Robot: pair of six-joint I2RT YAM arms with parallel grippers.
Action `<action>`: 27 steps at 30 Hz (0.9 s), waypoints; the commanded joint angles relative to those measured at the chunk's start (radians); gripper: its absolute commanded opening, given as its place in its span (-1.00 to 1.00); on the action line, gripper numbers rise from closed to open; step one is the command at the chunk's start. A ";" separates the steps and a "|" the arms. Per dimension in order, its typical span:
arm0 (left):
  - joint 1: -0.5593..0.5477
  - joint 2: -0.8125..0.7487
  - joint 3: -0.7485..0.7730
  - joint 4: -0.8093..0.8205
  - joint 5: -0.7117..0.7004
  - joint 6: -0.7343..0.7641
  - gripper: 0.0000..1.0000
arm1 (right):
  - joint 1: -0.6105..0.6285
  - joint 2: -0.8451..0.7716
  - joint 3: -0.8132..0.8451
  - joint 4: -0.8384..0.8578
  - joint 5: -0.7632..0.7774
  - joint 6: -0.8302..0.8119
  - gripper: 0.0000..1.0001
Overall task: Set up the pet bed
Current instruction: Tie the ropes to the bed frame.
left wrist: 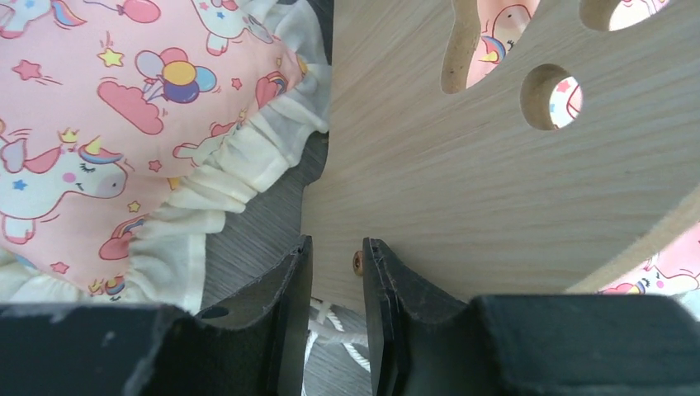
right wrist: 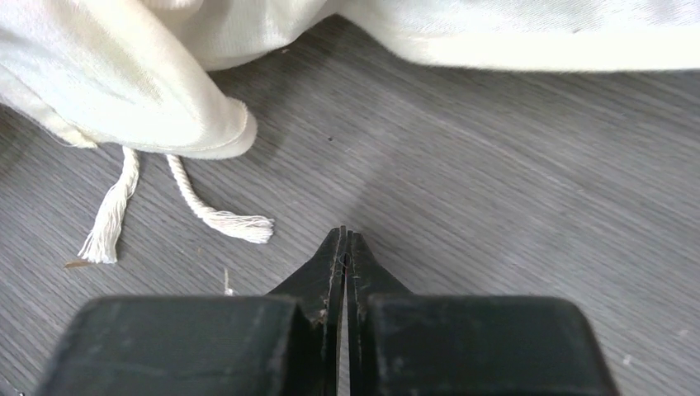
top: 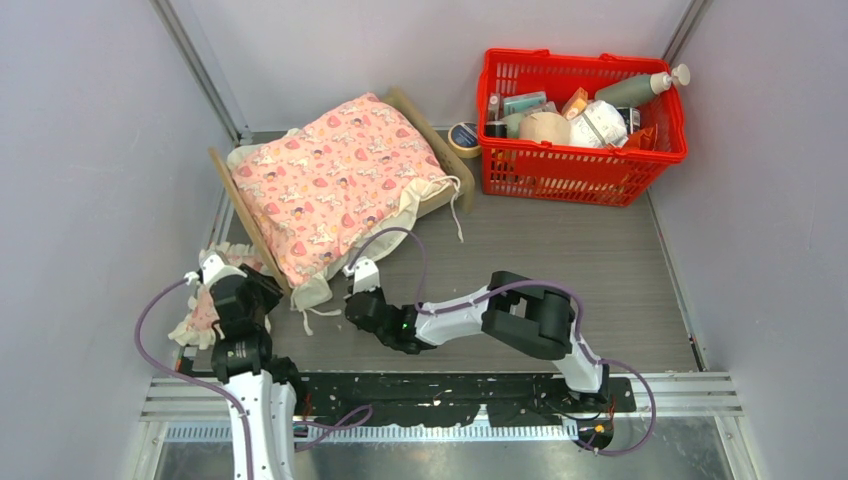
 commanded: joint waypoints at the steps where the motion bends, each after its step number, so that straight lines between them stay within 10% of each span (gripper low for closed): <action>1: -0.023 0.006 -0.040 0.140 0.174 -0.024 -0.35 | -0.018 -0.112 -0.028 0.052 -0.012 -0.007 -0.79; 8: -0.210 0.045 -0.071 0.188 0.108 -0.091 -0.40 | -0.016 -0.100 0.016 -0.025 -0.034 0.119 -0.19; 27: -0.340 -0.123 -0.008 -0.065 -0.328 -0.143 -0.25 | 0.012 -0.127 0.006 -0.282 0.084 0.473 0.08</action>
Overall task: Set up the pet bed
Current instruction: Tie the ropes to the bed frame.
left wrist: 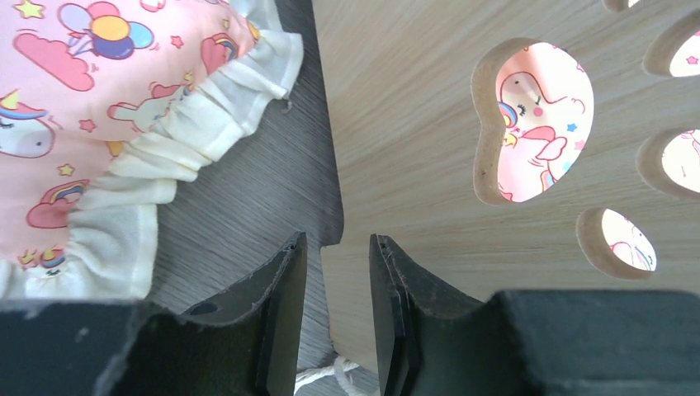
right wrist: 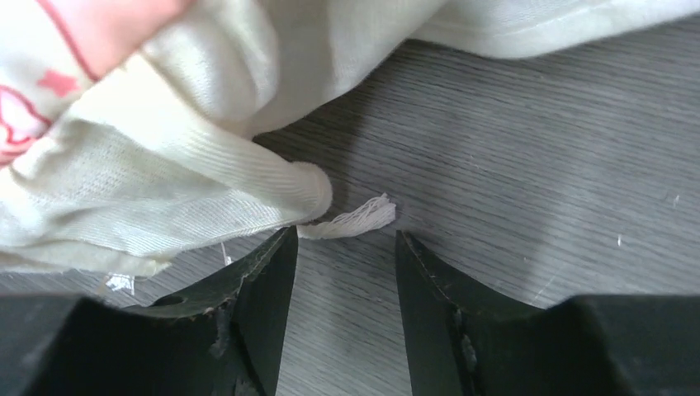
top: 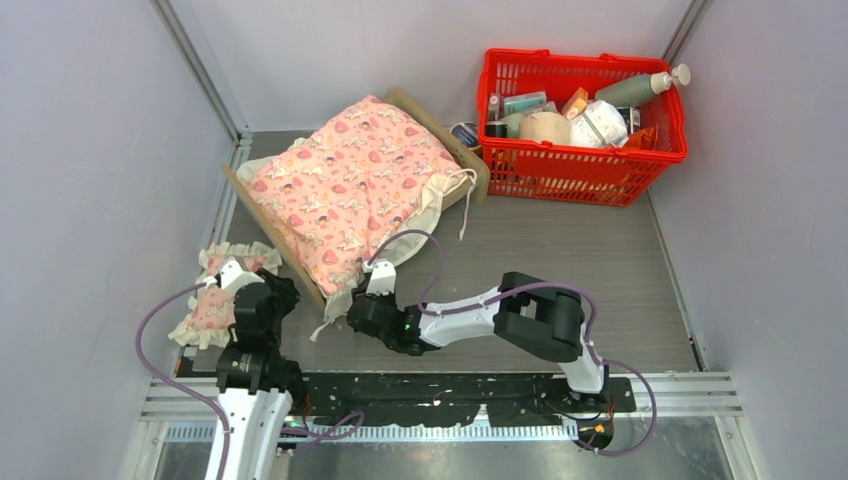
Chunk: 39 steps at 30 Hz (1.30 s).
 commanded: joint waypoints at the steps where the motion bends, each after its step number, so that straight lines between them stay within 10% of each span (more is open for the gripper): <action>1: -0.004 -0.011 0.052 -0.048 -0.072 -0.019 -0.25 | 0.001 -0.038 0.059 -0.122 0.051 0.184 0.09; 18: -0.004 -0.097 0.046 -0.104 -0.090 -0.019 -0.23 | 0.027 0.171 0.411 -0.668 0.110 0.522 0.02; 20: -0.004 -0.106 0.045 -0.104 -0.087 -0.017 -0.23 | 0.028 0.187 0.421 -0.670 0.110 0.512 -0.16; 22: -0.005 -0.114 0.044 -0.103 -0.070 -0.014 -0.23 | 0.028 0.200 0.427 -0.668 0.117 0.493 -0.77; 39: -0.091 -0.204 -0.022 0.017 0.312 0.160 -0.42 | 0.053 -0.112 -0.049 0.178 0.052 -0.163 -0.89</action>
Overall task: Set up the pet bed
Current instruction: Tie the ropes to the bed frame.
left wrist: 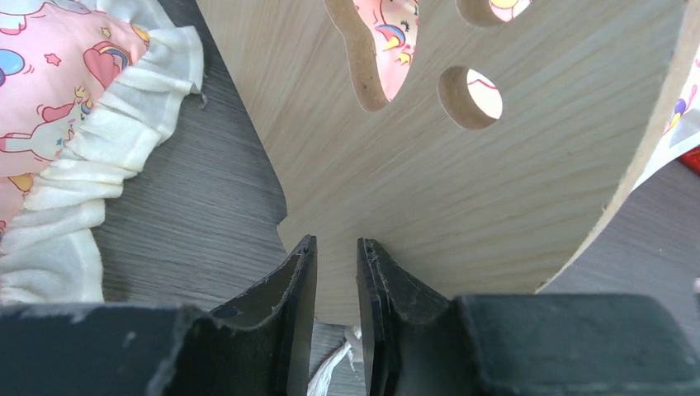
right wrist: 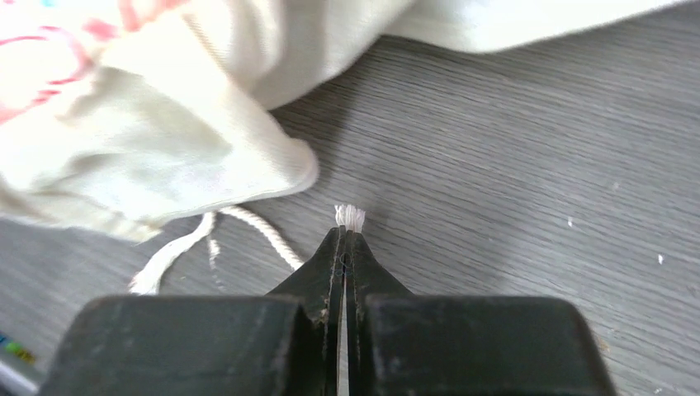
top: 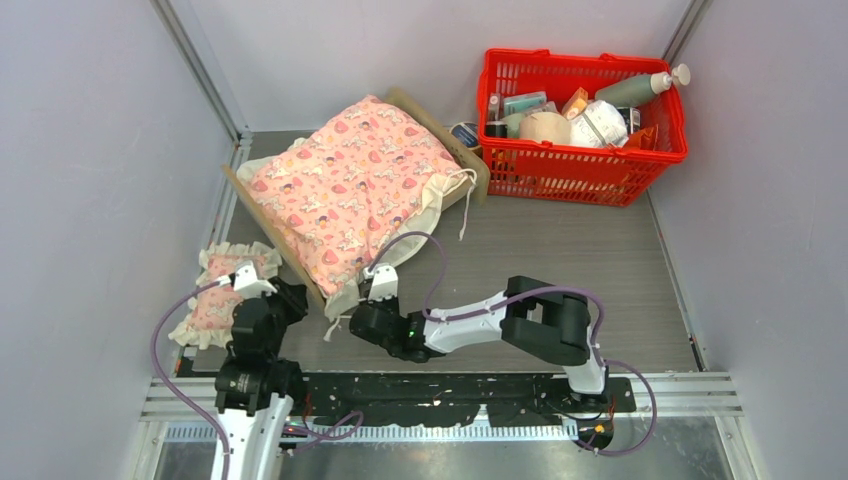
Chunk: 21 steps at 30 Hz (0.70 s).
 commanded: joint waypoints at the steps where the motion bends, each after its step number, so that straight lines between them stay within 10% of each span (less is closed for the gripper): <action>1: -0.068 -0.014 0.005 0.058 0.112 0.000 -0.43 | 0.018 -0.079 -0.017 0.239 -0.060 -0.174 -0.90; 21: -0.251 0.005 0.057 -0.082 0.173 -0.126 -0.46 | -0.006 -0.111 -0.102 0.553 -0.417 -0.486 -0.90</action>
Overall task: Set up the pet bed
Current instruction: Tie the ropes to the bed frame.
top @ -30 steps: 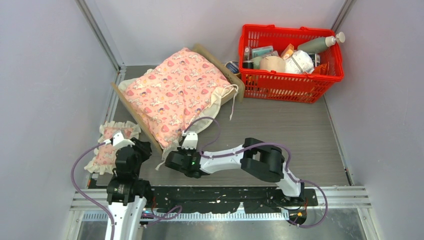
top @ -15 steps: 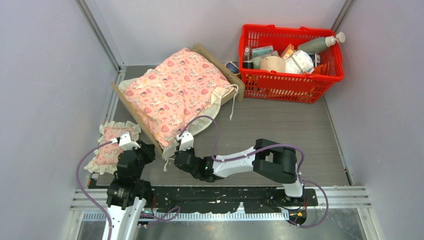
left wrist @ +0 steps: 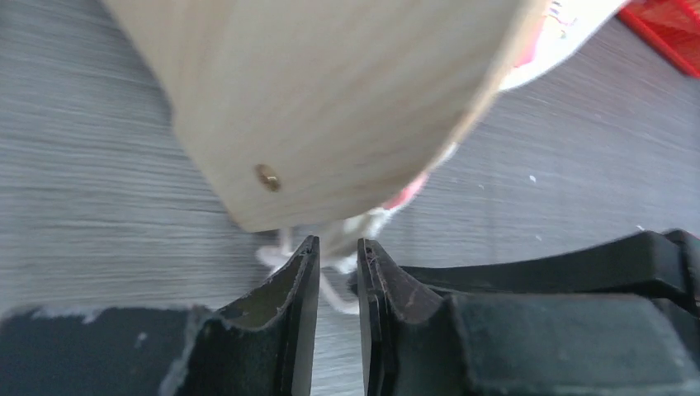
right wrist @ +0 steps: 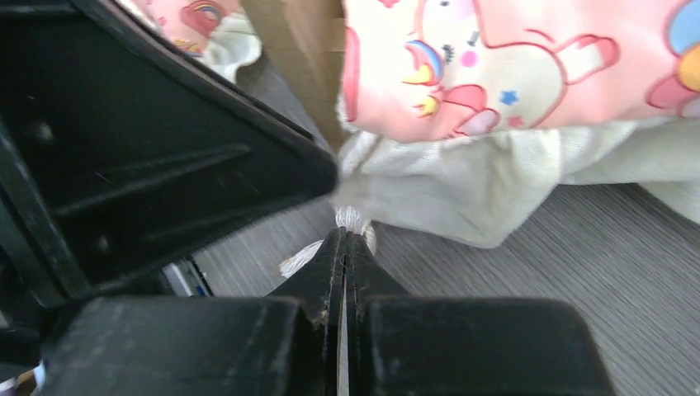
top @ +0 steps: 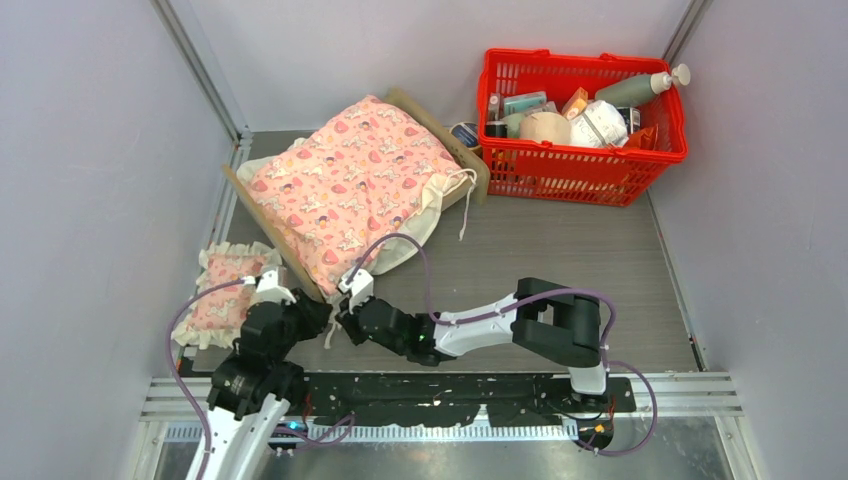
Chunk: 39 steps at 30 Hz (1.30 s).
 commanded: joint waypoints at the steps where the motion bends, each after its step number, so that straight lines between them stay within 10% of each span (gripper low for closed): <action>1: -0.050 0.028 0.040 0.103 0.149 -0.032 -0.45 | -0.017 -0.036 -0.008 0.132 -0.116 -0.058 -0.90; 39: -0.172 0.224 0.084 0.124 -0.127 0.017 -0.58 | -0.070 -0.056 -0.170 0.352 -0.136 -0.006 -0.90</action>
